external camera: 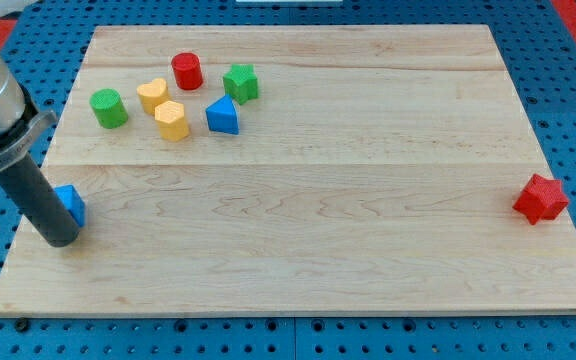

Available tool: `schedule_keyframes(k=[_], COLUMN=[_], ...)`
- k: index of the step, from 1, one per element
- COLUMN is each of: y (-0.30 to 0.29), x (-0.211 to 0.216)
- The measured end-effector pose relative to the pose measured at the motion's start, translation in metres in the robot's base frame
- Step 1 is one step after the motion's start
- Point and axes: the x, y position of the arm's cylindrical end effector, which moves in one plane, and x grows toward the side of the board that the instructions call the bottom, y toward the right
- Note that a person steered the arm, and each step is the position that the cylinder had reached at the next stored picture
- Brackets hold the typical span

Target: Move the cube towards the center left

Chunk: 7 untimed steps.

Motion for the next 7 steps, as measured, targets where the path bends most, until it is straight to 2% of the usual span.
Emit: schedule_keyframes(k=[2,3,4,5,6,7], y=[0.017,0.036,0.034,-0.021,-0.040,-0.029], x=[-0.060,-0.054,-0.007,-0.010,-0.030,-0.033])
